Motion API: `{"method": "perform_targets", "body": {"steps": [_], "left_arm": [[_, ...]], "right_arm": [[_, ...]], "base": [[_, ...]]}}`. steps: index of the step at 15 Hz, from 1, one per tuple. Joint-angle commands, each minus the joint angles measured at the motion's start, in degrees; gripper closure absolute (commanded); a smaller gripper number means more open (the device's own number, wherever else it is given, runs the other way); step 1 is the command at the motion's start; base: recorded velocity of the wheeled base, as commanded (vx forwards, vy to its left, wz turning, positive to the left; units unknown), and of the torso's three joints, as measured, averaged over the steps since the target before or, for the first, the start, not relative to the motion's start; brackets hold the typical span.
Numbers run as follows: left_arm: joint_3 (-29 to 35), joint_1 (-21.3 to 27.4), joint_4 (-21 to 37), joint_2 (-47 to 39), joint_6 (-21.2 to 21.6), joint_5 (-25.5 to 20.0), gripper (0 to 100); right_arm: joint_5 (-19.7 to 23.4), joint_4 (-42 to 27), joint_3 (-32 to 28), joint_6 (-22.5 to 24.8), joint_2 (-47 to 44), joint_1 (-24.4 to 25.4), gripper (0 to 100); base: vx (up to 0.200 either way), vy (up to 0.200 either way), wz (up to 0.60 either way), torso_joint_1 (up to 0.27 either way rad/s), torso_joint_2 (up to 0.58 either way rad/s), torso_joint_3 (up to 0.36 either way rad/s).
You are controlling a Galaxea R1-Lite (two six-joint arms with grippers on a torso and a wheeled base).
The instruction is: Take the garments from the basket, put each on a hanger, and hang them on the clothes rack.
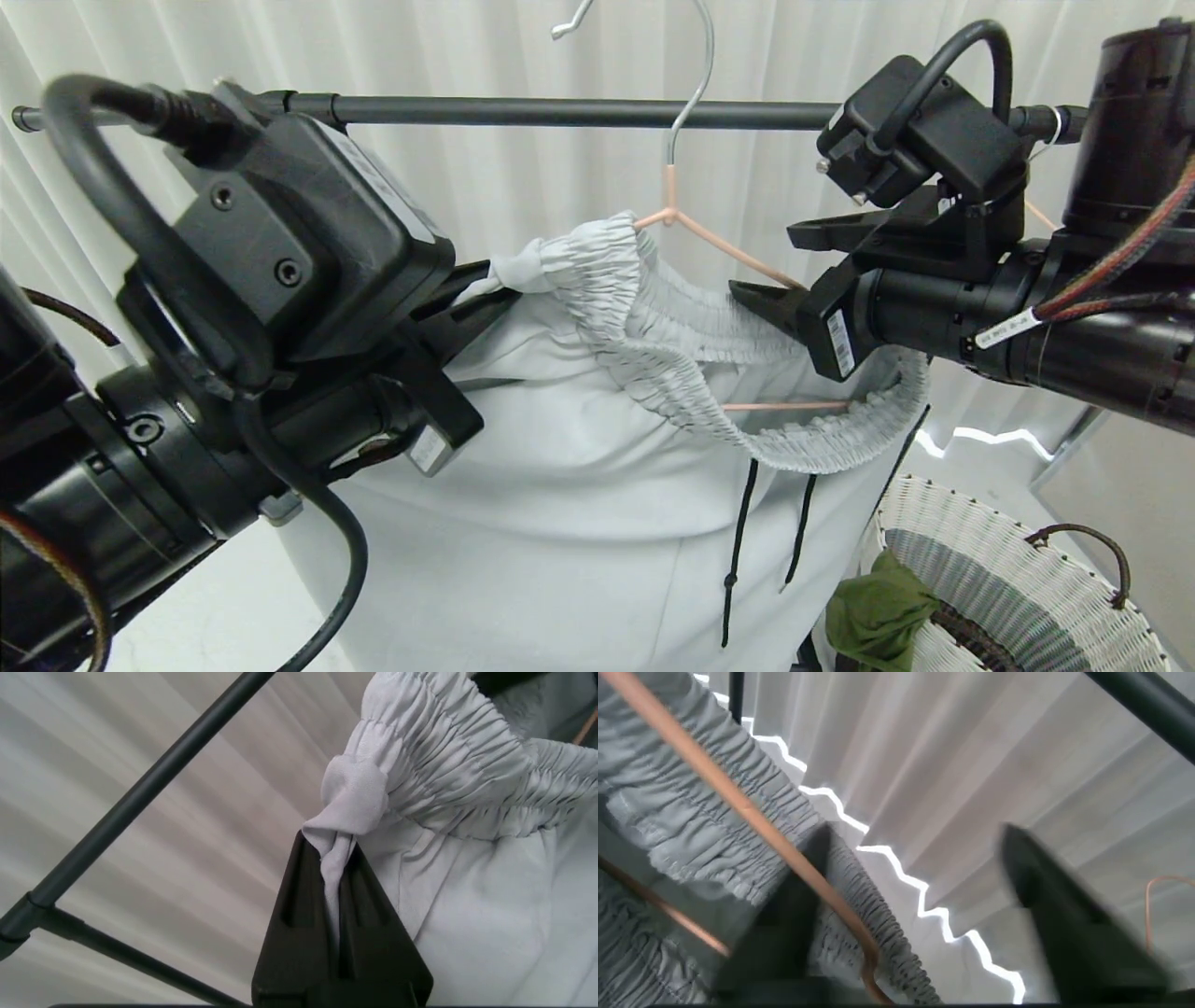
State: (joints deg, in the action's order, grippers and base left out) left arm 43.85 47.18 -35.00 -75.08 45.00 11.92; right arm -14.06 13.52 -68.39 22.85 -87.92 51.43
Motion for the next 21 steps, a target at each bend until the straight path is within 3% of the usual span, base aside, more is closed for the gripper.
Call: {"method": "perform_targets", "body": {"steps": [1, 10, 11, 13, 17, 21], "left_arm": [[0.0, 0.0, -0.1, 0.0, 0.0, -0.1, 100], [-0.2, 0.0, -0.2, -0.2, -0.3, 0.0, 100], [-0.2, -0.2, -0.2, -0.1, -0.3, 0.3, 0], [-0.8, -0.7, -0.3, 0.4, -0.6, 0.4, 0], [-2.8, -1.6, -0.3, 3.3, -6.3, 0.3, 0], [-6.7, -0.4, -0.3, 9.0, -6.8, -0.1, 0]], "right_arm": [[0.0, 0.0, 0.0, 0.0, -0.1, 0.1, 100], [0.2, 0.3, 0.1, -0.3, 0.3, 0.1, 100], [0.2, 0.4, 0.2, -0.2, 0.6, 0.1, 100], [0.0, 2.6, 0.3, 0.4, 1.3, 0.2, 100], [-0.1, 4.7, 1.3, 4.0, 2.2, 0.2, 100], [-0.4, 4.7, 1.2, 4.0, 2.4, -1.9, 100]], "base": [[0.000, 0.000, 0.00, 0.000, 0.00, 0.000], [0.000, 0.000, 0.00, 0.000, 0.00, 0.000], [0.000, 0.000, 0.00, 0.000, 0.00, 0.000], [0.000, 0.000, 0.00, 0.000, 0.00, 0.000], [0.000, 0.000, 0.00, 0.000, 0.00, 0.000], [0.000, 0.000, 0.00, 0.000, 0.00, 0.000]]}}
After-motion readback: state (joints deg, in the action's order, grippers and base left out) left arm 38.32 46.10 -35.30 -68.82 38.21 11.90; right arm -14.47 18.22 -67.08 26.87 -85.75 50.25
